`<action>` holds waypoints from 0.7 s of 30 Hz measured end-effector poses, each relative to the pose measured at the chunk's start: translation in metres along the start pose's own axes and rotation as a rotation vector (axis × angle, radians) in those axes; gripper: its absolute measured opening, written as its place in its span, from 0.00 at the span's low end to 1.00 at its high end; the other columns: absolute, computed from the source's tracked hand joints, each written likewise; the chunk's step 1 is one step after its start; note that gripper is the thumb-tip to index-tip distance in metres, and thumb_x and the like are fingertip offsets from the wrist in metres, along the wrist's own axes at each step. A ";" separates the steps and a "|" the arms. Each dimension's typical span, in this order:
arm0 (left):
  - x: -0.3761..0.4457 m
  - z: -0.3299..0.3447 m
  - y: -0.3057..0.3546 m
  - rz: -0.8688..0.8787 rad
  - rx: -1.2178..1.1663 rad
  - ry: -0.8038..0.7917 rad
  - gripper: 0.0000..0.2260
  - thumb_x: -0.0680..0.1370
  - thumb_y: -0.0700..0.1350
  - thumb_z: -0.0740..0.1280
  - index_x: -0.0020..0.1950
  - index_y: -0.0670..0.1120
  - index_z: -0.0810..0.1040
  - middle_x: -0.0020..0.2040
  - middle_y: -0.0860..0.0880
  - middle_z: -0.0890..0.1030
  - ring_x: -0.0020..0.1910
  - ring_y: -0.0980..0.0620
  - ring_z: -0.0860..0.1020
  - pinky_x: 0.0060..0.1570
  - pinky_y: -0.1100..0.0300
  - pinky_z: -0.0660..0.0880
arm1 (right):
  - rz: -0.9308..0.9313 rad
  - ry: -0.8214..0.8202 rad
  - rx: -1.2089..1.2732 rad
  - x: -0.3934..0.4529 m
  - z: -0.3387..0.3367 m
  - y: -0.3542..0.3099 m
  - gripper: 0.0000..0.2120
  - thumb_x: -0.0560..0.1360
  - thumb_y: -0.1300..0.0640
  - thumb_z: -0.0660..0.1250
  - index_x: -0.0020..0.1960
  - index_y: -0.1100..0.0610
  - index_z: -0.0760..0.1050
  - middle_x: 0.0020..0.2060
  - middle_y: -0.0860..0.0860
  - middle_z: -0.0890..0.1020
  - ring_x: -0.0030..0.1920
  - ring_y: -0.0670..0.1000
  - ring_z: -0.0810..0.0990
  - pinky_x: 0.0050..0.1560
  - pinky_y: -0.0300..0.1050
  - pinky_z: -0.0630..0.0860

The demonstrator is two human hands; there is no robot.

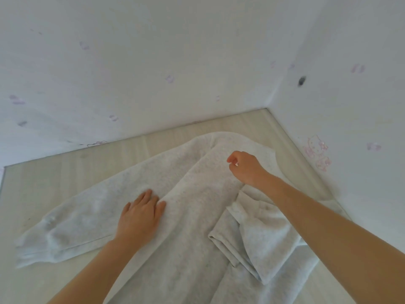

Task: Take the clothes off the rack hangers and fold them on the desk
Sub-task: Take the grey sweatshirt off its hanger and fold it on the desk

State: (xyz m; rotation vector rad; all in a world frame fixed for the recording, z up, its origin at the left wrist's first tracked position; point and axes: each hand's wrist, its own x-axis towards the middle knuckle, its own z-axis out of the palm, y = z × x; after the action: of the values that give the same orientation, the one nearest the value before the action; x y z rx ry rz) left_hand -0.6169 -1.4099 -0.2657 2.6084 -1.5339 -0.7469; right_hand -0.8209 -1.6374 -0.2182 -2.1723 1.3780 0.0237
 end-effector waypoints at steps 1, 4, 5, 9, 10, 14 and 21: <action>0.004 -0.001 -0.006 0.005 0.025 -0.024 0.26 0.82 0.59 0.42 0.78 0.52 0.59 0.80 0.53 0.52 0.78 0.56 0.49 0.76 0.49 0.49 | -0.020 -0.003 -0.014 0.011 0.001 -0.007 0.13 0.80 0.58 0.60 0.63 0.57 0.73 0.60 0.53 0.76 0.57 0.51 0.76 0.54 0.41 0.70; 0.017 -0.008 -0.021 0.012 0.109 -0.035 0.29 0.80 0.61 0.37 0.80 0.52 0.48 0.80 0.56 0.44 0.77 0.59 0.41 0.76 0.47 0.42 | -0.101 0.000 -0.052 0.035 0.002 -0.024 0.15 0.81 0.57 0.59 0.66 0.58 0.70 0.64 0.55 0.73 0.62 0.55 0.74 0.61 0.45 0.70; 0.025 -0.010 -0.028 0.006 0.123 -0.031 0.30 0.80 0.61 0.37 0.80 0.52 0.46 0.79 0.56 0.42 0.77 0.59 0.40 0.76 0.47 0.41 | -0.123 0.000 -0.060 0.045 0.003 -0.030 0.16 0.81 0.56 0.59 0.67 0.58 0.69 0.65 0.55 0.72 0.63 0.55 0.73 0.63 0.47 0.69; 0.059 -0.019 -0.048 -0.010 0.208 -0.008 0.31 0.80 0.62 0.42 0.79 0.51 0.37 0.78 0.56 0.36 0.77 0.57 0.37 0.76 0.45 0.39 | -0.189 -0.005 -0.121 0.078 0.012 -0.051 0.18 0.80 0.56 0.60 0.70 0.57 0.67 0.69 0.54 0.68 0.65 0.58 0.70 0.65 0.50 0.68; 0.067 -0.021 -0.054 -0.004 0.224 0.011 0.31 0.80 0.63 0.43 0.79 0.51 0.37 0.78 0.56 0.36 0.77 0.56 0.37 0.75 0.44 0.39 | -0.199 -0.007 -0.154 0.084 0.014 -0.056 0.20 0.80 0.56 0.60 0.71 0.57 0.65 0.70 0.54 0.67 0.65 0.59 0.69 0.65 0.50 0.68; 0.098 -0.033 -0.071 -0.055 0.243 0.097 0.29 0.82 0.60 0.45 0.80 0.51 0.42 0.80 0.53 0.40 0.78 0.52 0.39 0.74 0.43 0.40 | -0.171 -0.011 -0.247 0.111 0.023 -0.068 0.25 0.81 0.56 0.58 0.76 0.57 0.57 0.73 0.55 0.63 0.66 0.62 0.64 0.65 0.53 0.64; 0.066 -0.037 -0.033 -0.244 -0.075 0.315 0.10 0.80 0.52 0.59 0.49 0.47 0.75 0.44 0.47 0.79 0.43 0.44 0.78 0.44 0.51 0.75 | -0.066 -0.052 -0.272 0.143 0.033 -0.074 0.24 0.79 0.48 0.60 0.73 0.53 0.62 0.65 0.54 0.73 0.64 0.62 0.65 0.62 0.54 0.67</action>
State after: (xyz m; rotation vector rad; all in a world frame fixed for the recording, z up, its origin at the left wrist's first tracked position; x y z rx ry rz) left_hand -0.5478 -1.4553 -0.2669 2.7222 -1.0992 -0.3678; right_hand -0.6822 -1.7172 -0.2563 -2.4190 1.3376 0.2549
